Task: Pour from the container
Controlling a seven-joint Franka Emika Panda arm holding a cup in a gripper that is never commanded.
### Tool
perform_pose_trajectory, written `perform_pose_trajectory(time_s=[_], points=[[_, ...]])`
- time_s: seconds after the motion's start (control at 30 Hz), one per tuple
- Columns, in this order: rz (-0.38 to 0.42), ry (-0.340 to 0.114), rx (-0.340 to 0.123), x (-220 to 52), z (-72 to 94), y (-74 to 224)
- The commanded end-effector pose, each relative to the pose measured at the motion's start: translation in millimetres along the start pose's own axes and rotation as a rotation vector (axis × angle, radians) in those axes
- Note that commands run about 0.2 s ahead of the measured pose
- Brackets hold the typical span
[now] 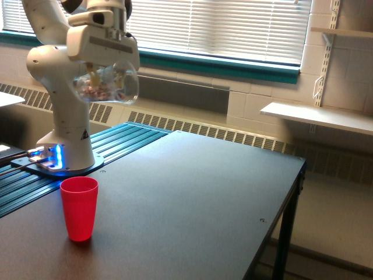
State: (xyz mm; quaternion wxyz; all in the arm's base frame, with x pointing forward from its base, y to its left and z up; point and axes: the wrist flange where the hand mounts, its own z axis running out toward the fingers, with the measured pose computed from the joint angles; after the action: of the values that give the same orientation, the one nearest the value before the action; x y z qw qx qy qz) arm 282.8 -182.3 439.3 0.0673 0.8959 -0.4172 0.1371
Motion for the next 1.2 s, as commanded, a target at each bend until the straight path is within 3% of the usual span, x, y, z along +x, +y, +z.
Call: perform_pose_trajectory(time_s=[0.03, 0.37, 0.53, 0.67, 0.87, 1.0, 1.2], points=[[0.105, 0.016, -0.034, 5.4, 1.9, 26.9], [0.234, 0.002, -0.154, -2.9, 13.4, 78.8], [0.244, 0.000, -0.241, -11.3, 27.2, 97.2], [0.224, -0.005, -0.274, -15.5, 39.4, 100.3], [0.189, -0.023, -0.257, -13.6, 57.1, 88.3], [0.157, -0.035, -0.221, -7.1, 62.0, 77.5], [0.153, -0.042, -0.208, 0.8, 66.6, 71.8]])
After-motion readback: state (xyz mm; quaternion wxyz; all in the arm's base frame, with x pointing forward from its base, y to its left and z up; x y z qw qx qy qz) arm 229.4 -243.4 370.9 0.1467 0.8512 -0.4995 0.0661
